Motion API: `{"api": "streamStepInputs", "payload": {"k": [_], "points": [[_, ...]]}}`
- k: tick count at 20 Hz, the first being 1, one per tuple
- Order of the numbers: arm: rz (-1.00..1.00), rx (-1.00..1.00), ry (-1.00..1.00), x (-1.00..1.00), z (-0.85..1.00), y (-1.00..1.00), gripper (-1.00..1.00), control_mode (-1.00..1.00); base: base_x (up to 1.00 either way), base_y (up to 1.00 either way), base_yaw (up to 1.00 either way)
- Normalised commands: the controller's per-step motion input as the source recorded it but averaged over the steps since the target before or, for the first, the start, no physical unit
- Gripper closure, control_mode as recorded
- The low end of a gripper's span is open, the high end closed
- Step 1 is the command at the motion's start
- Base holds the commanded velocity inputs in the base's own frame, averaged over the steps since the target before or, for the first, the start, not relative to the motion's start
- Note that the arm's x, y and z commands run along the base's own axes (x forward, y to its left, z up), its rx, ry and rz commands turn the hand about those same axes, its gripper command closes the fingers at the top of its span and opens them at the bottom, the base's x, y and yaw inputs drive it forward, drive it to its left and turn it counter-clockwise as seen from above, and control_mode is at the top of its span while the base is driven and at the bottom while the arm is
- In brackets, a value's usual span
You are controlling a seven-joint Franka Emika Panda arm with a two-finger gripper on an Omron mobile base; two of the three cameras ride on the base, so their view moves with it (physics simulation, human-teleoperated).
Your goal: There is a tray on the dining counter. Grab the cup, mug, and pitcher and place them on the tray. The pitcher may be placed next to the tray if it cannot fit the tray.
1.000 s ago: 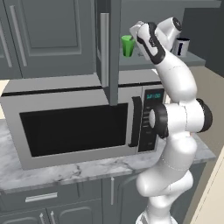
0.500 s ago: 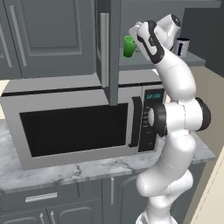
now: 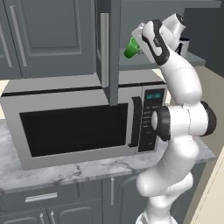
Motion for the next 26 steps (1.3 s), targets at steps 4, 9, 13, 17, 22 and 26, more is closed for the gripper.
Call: {"api": "streamStepInputs", "payload": {"k": [4,9,13,17,22,26], "points": [[-0.02,0.0,0.0,-0.76,-0.28,0.0,1.0,-1.0,0.0,0.0,0.0],[-0.01,0.03,-0.09,-0.97,-0.03,-0.03,1.0,-1.0,0.0,0.0,0.0],[0.0,0.05,-0.18,-1.0,0.0,-0.12,1.0,-1.0,0.0,0.0,0.0],[0.0,0.02,-0.14,-1.0,0.0,-0.21,1.0,-1.0,0.0,0.0,0.0],[-0.04,0.0,-0.01,-0.98,0.0,-0.26,1.0,-1.0,0.0,0.0,0.0],[-0.03,0.0,0.07,-0.8,0.0,-0.33,1.0,-1.0,0.0,0.0,0.0]]}}
